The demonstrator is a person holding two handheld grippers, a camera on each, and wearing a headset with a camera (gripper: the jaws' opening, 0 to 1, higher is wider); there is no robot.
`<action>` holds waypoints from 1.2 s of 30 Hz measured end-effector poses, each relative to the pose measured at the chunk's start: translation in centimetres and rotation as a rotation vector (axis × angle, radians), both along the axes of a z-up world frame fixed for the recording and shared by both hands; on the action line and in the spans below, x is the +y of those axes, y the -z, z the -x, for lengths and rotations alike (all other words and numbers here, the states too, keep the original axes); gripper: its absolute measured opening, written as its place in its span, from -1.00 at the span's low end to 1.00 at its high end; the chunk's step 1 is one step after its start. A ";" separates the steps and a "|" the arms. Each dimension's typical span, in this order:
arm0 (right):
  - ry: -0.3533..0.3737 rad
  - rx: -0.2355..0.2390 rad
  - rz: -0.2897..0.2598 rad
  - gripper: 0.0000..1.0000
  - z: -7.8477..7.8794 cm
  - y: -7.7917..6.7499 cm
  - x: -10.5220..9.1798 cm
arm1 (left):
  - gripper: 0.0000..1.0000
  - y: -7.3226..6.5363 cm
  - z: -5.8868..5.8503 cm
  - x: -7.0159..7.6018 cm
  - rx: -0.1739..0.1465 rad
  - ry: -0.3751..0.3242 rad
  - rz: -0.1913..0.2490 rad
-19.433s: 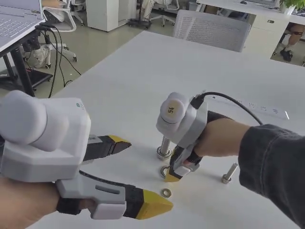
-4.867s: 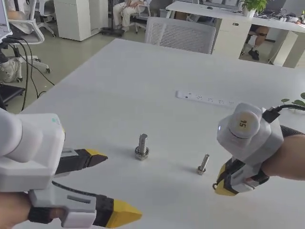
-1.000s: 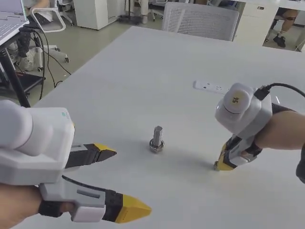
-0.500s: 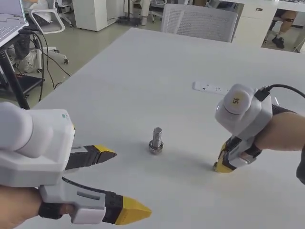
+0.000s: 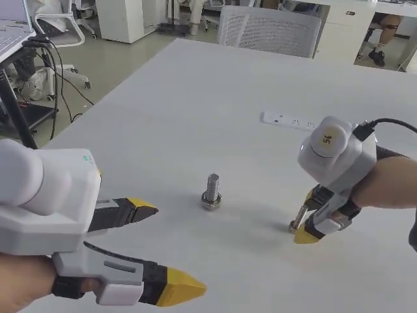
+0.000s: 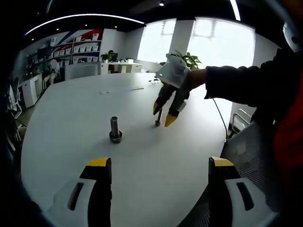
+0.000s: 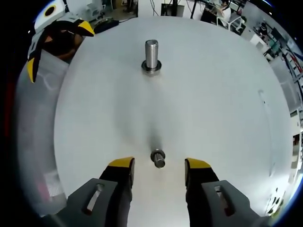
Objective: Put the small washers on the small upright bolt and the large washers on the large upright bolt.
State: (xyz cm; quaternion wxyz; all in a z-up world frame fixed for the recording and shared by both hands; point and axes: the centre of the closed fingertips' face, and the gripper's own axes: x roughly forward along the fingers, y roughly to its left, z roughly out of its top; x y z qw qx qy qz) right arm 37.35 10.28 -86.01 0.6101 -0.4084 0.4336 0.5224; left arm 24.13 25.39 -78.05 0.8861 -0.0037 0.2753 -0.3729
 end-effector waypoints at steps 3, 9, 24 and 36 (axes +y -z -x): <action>0.010 -0.003 -0.010 0.06 -0.1 0.0 -0.1 | 0.68 0.0 -0.1 0.0 -0.002 0.001 0.000; 0.041 -0.001 -0.042 0.40 0.2 -0.3 -0.2 | 0.68 -0.1 -0.1 -0.1 -0.004 0.001 0.001; 0.114 -0.018 -0.124 1.00 0.9 -0.3 -0.9 | 0.70 -0.4 -0.1 -0.2 -0.013 0.004 0.000; 0.155 -0.062 -0.205 1.00 1.7 -2.3 -1.0 | 0.71 -0.6 -0.3 -0.4 -0.019 0.005 0.002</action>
